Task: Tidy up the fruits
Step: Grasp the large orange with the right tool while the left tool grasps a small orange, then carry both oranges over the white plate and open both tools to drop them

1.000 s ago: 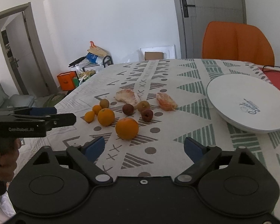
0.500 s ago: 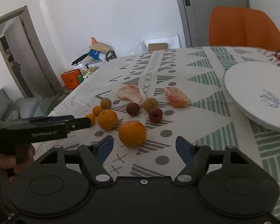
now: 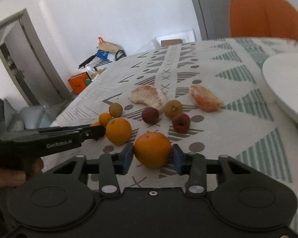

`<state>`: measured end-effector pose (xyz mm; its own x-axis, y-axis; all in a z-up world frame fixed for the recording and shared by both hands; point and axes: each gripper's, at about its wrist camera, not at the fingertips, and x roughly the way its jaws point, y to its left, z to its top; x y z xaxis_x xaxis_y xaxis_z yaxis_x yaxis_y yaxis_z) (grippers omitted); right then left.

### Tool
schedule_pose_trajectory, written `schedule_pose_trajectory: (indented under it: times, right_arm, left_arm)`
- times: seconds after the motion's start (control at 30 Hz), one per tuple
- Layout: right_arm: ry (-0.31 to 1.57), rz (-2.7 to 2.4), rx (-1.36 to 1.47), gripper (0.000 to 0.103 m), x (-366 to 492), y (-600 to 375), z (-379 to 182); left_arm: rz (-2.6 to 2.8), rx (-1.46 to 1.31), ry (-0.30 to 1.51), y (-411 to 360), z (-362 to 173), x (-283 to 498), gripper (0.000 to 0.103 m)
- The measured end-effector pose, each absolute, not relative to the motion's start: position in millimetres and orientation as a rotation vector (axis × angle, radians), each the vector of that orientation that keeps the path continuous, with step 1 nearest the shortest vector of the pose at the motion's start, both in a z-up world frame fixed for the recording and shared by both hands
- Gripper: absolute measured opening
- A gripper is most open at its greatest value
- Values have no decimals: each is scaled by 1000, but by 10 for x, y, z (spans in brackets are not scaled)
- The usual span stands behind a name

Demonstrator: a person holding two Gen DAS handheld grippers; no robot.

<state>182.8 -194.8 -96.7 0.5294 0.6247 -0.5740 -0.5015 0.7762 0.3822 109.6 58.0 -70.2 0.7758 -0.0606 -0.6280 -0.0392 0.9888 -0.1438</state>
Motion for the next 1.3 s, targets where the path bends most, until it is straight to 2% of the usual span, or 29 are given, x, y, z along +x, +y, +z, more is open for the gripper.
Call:
schedule_pose_trajectory:
  times: [0.43,1.3]
  right_arm:
    - [660,632,200,38,1707,-2300,-813]
    - [480,479,248,38,1616,-3264,-480]
  left_arm:
    - [-28,-119,619,385,-437,989,20]
    - [-158,-23,513,-520,-36,1000,20]
